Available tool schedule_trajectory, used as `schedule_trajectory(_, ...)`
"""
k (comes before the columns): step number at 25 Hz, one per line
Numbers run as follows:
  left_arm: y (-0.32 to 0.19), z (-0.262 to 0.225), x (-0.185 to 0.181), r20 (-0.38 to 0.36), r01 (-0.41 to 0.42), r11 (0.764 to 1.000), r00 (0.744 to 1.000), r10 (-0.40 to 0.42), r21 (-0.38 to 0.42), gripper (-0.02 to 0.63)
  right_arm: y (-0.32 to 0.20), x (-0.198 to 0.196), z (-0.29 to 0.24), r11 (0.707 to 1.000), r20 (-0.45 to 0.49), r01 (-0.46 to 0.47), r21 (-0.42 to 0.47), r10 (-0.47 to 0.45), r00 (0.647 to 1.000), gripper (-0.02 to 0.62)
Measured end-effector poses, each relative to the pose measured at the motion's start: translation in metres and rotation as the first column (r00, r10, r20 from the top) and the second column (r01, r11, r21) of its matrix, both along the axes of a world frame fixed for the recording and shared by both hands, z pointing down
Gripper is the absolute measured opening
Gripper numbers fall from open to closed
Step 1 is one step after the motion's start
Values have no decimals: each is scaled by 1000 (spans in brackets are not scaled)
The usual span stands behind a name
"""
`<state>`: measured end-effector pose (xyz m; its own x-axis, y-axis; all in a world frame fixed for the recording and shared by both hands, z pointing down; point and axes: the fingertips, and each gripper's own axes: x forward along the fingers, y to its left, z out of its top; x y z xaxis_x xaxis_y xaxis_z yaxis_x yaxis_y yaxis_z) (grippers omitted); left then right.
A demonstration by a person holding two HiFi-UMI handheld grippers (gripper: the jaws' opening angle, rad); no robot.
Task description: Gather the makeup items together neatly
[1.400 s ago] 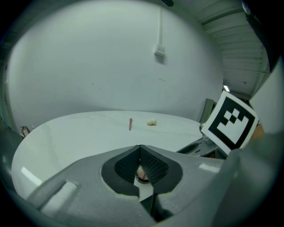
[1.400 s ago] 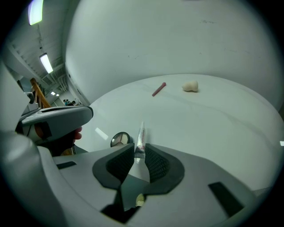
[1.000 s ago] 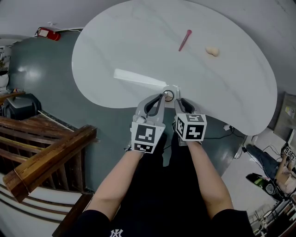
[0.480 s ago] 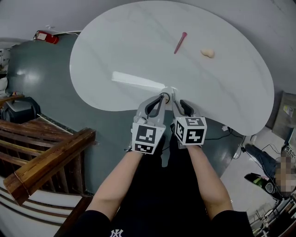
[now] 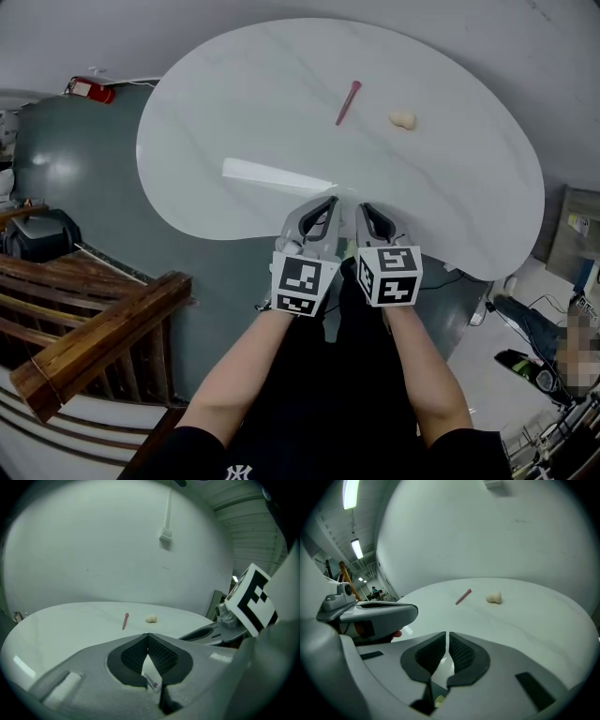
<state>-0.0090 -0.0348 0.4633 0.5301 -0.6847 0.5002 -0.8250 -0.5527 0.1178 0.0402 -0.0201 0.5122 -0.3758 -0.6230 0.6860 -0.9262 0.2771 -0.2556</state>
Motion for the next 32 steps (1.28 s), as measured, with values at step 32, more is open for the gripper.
schedule_trajectory(32, -77, 30, 65, 17, 100, 990, 995, -99, -103, 9, -155, 113, 25, 978, -269, 200, 58, -177, 947, 127)
